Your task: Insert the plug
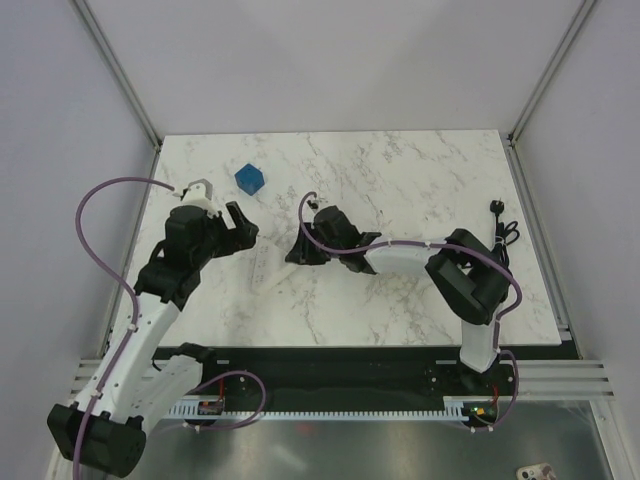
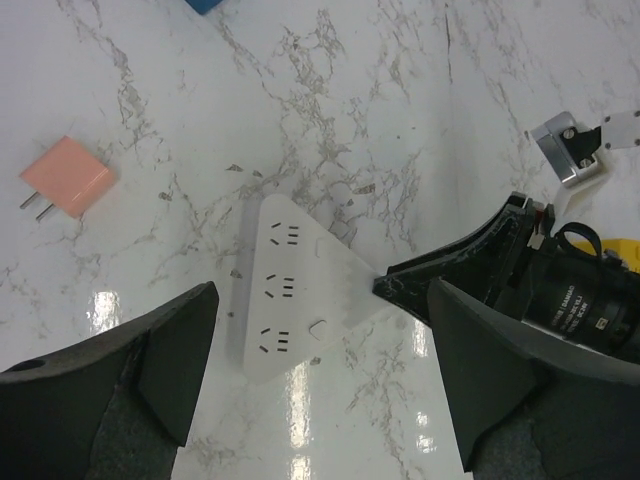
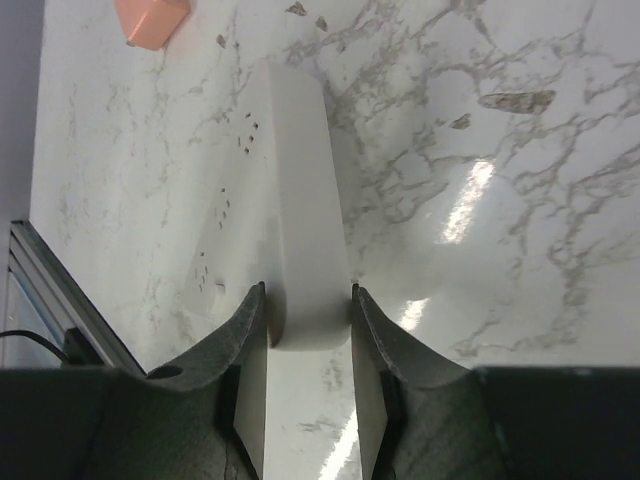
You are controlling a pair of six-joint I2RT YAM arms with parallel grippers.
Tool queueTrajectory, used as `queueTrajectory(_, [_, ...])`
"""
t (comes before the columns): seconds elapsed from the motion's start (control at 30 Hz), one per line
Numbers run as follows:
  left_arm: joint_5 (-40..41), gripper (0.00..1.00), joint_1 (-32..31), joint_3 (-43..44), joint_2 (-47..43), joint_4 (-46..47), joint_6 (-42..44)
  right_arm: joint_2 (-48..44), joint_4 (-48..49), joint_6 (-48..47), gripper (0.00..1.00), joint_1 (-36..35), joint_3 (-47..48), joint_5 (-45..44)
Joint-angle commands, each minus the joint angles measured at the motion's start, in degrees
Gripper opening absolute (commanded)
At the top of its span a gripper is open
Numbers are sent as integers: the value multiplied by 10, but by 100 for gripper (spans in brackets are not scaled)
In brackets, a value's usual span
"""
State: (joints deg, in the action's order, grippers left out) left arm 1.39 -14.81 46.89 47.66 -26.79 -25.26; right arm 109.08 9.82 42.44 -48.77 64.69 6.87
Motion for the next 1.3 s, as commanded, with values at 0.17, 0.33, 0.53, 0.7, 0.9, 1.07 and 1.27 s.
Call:
queueTrajectory(0.17, [26, 92, 2, 105, 131, 66, 77, 16, -187, -205, 31, 64, 46, 112])
queueTrajectory(0.33, [99, 96, 2, 177, 240, 88, 153, -11, -199, -223, 44, 94, 46, 118])
queueTrajectory(0.53, [131, 97, 6, 303, 411, 95, 225, -105, -204, -240, 68, 111, 34, 124])
queueTrajectory(0.7, [136, 96, 18, 388, 517, 88, 245, -156, -174, -228, 73, 112, -4, 145])
queueTrajectory(0.9, [82, 93, 43, 449, 630, 97, 348, -186, -147, -213, 73, 112, -28, 166])
queueTrajectory(1.07, [-11, 93, 76, 473, 663, 98, 395, -199, -122, -196, 74, 112, -37, 184])
queueTrajectory(1.27, [-103, 94, 101, 479, 690, 93, 458, -201, -104, -181, 75, 112, -51, 188])
